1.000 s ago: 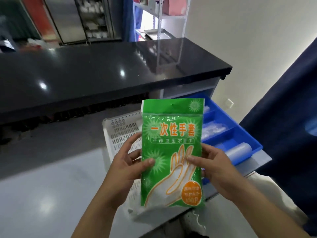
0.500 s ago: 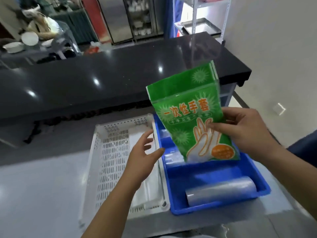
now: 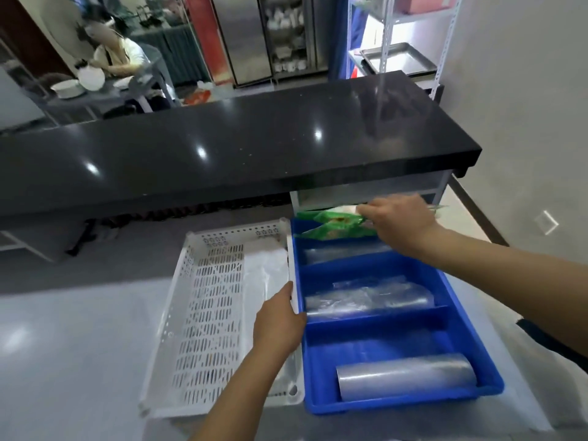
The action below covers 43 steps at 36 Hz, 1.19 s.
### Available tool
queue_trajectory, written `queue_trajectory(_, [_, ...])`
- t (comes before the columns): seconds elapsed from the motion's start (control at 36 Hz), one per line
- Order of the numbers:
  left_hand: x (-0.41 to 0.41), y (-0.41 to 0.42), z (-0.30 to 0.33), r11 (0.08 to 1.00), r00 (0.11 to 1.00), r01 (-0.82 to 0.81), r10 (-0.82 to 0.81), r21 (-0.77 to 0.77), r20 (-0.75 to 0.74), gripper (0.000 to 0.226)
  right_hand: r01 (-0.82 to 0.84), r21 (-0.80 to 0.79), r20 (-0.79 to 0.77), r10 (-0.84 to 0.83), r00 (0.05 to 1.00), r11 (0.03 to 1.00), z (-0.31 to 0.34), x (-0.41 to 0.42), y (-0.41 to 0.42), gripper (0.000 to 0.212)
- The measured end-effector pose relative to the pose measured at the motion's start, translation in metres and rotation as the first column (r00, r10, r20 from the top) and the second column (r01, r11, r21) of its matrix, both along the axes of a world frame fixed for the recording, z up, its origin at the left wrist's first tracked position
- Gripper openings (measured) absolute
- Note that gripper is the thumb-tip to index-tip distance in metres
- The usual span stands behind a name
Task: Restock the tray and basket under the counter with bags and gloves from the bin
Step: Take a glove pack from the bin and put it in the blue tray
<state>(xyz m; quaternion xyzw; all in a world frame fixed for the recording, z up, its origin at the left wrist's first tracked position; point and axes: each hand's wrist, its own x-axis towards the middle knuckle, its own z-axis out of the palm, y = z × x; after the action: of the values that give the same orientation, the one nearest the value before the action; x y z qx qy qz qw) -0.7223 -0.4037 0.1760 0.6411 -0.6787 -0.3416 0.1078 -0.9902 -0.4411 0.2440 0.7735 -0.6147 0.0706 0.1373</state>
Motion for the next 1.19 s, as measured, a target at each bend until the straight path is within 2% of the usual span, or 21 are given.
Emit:
queue_trajectory(0.08, [-0.001,0.000,-0.002,1.000,0.999,0.002,-0.002,-0.007,0.039,0.067,-0.006,0.059,-0.093,0.012,0.996,0.998,-0.018,0.009,-0.015,0.029])
queue_trajectory(0.22, [0.000,-0.001,-0.003,0.999,0.999,0.020,-0.021,0.037,0.032,0.069,-0.033,0.088,-0.122,0.043,0.992,0.996,-0.046,0.018,-0.035,0.046])
queue_trajectory(0.31, [0.000,-0.002,-0.002,0.998,0.999,0.030,-0.031,0.059,0.018,0.071,-0.032,0.131,-0.131,0.049,0.990,0.991,-0.051,0.019,-0.043,0.043])
queue_trajectory(0.42, [0.000,-0.004,-0.001,0.996,1.000,0.017,-0.015,0.084,-0.023,0.072,-0.013,0.221,-0.126,0.042,0.991,0.975,-0.047,0.018,-0.051,0.028])
queue_trajectory(0.5, [-0.001,-0.005,-0.001,0.996,0.999,0.007,-0.004,0.087,-0.033,0.073,-0.010,0.285,-0.121,0.047,0.992,0.958,-0.040,0.018,-0.055,0.035])
queue_trajectory(0.64, [0.000,-0.004,-0.001,0.997,0.999,0.005,-0.001,0.081,-0.052,0.073,-0.038,0.386,-0.027,0.052,0.998,0.922,-0.017,0.012,-0.064,0.037])
queue_trajectory(0.72, [0.000,-0.004,0.000,0.996,0.998,-0.003,0.009,0.091,-0.070,0.073,0.020,0.448,-0.002,-0.021,1.000,0.894,-0.012,0.011,-0.069,0.047])
queue_trajectory(0.81, [0.000,-0.004,0.001,0.994,0.996,-0.001,0.010,0.106,-0.088,0.072,0.113,0.351,-0.017,-0.114,0.993,0.930,-0.013,0.014,-0.070,0.049])
queue_trajectory(0.89, [-0.001,-0.004,0.000,0.994,0.994,0.002,0.010,0.107,-0.108,0.068,0.143,0.134,0.058,-0.151,0.987,0.981,-0.029,0.022,-0.057,0.054])
queue_trajectory(0.94, [0.000,-0.004,0.000,0.994,0.993,-0.002,0.015,0.111,-0.118,0.066,0.146,0.085,0.128,-0.156,0.979,0.986,-0.048,0.030,-0.042,0.055])
queue_trajectory(1.0, [0.001,-0.003,-0.001,0.993,0.993,-0.002,0.017,0.117,-0.121,0.064,0.200,0.199,0.202,-0.240,0.950,0.959,-0.069,0.035,-0.029,0.056])
queue_trajectory(1.08, [0.001,-0.003,0.001,0.993,0.993,-0.017,0.031,0.120,-0.116,0.069,0.256,0.434,0.244,-0.387,0.889,0.864,-0.094,0.031,-0.025,0.073])
queue_trajectory(1.19, [0.000,-0.003,0.003,0.991,0.992,-0.039,0.054,0.128,-0.118,0.070,0.238,0.494,0.243,-0.396,0.886,0.836,-0.109,0.021,-0.032,0.084])
